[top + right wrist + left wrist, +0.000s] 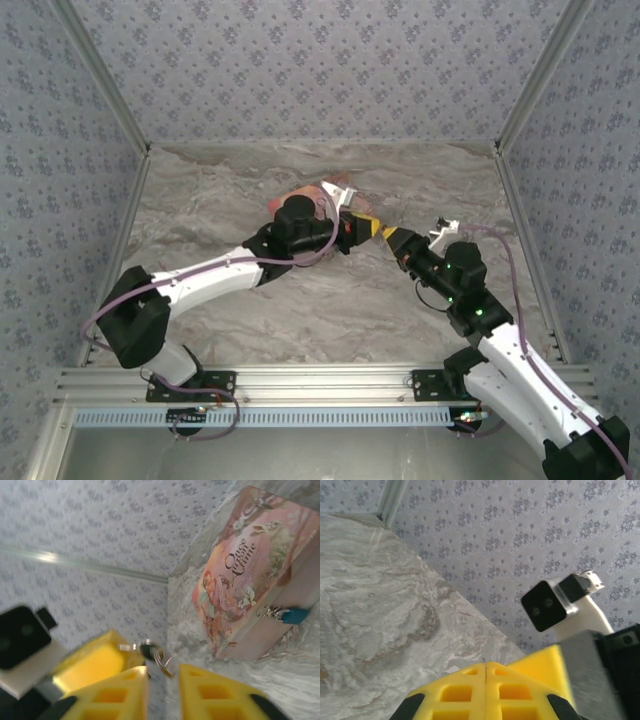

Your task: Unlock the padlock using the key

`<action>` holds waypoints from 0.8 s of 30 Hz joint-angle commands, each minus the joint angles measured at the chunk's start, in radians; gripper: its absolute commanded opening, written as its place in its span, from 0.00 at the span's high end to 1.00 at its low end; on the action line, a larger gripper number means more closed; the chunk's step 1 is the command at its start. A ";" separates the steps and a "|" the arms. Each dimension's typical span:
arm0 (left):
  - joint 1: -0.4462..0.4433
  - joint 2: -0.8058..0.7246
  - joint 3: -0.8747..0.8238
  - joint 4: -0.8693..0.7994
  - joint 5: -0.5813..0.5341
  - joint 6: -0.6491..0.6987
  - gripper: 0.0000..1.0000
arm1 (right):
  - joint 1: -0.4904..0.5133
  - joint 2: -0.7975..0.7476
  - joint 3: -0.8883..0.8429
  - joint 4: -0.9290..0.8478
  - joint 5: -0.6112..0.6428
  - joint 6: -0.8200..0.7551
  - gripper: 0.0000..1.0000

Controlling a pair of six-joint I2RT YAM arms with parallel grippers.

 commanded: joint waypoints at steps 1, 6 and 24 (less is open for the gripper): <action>0.033 -0.060 -0.020 -0.013 0.045 0.047 1.00 | -0.041 -0.019 0.046 -0.051 -0.145 -0.217 0.64; 0.087 -0.120 -0.020 -0.104 0.133 0.138 1.00 | -0.139 -0.076 0.093 -0.139 -0.291 -0.463 0.48; 0.159 -0.217 0.054 -0.352 0.391 0.310 1.00 | -0.068 0.107 0.226 -0.038 -0.581 -0.711 0.42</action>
